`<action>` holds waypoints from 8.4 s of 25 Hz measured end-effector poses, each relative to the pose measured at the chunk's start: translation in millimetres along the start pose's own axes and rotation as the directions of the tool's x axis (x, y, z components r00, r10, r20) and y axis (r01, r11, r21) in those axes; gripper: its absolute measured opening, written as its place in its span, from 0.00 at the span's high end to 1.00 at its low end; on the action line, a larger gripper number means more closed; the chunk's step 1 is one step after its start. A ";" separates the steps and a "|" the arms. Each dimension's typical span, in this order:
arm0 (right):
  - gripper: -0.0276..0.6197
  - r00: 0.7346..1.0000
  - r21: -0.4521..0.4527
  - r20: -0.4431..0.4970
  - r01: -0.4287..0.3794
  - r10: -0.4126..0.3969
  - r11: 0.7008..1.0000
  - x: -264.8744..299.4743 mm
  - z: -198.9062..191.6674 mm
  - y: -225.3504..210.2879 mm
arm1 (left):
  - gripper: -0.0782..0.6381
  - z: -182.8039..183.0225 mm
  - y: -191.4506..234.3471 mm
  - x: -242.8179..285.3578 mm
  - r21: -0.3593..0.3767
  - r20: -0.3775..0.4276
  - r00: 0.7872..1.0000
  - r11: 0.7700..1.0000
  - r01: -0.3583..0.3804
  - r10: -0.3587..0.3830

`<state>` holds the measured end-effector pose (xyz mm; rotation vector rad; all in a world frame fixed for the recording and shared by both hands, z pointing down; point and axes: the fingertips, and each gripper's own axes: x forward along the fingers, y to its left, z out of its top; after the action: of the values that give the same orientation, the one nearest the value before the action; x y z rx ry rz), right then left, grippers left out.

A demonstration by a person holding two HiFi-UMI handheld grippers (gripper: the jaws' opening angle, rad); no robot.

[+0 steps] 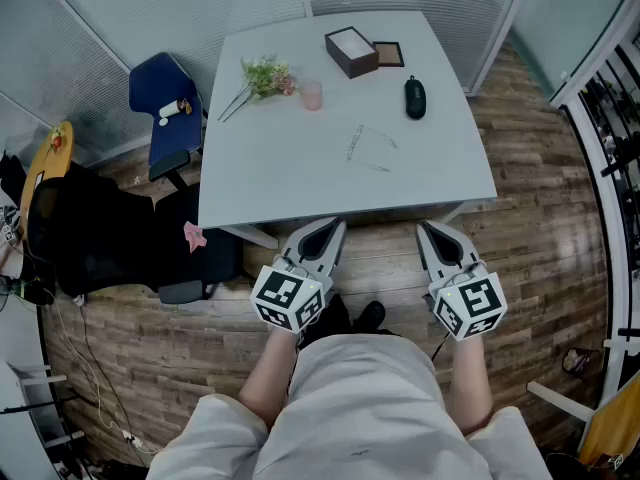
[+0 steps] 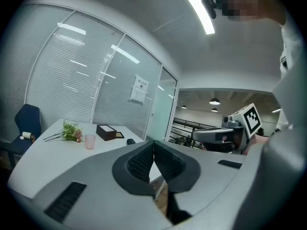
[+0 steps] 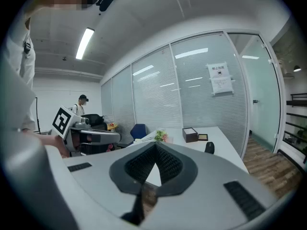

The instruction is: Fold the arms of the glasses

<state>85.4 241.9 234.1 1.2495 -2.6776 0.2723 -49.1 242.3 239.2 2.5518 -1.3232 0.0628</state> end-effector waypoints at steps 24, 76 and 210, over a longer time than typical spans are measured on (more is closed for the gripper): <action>0.95 0.999 0.052 0.043 0.018 -0.020 0.998 -46.1 -15.2 -4.2 | 0.86 -11.0 -57.4 5.1 0.054 -0.044 0.998 0.998 0.045 -0.042; 0.69 0.983 0.101 -0.155 0.115 -0.098 0.988 136.8 0.0 -131.0 | 0.72 4.4 112.6 181.4 0.005 -0.164 0.982 0.996 0.093 -0.091; 0.84 0.708 -0.052 -0.691 -0.253 0.148 0.966 302.6 -227.5 -121.0 | 0.85 -189.7 230.5 282.6 -0.134 -0.568 0.822 0.989 -0.059 -0.028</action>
<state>5.2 -4.0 536.0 0.6209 -2.1172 0.4571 -55.0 -61.2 516.4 2.1418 -1.0564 0.6561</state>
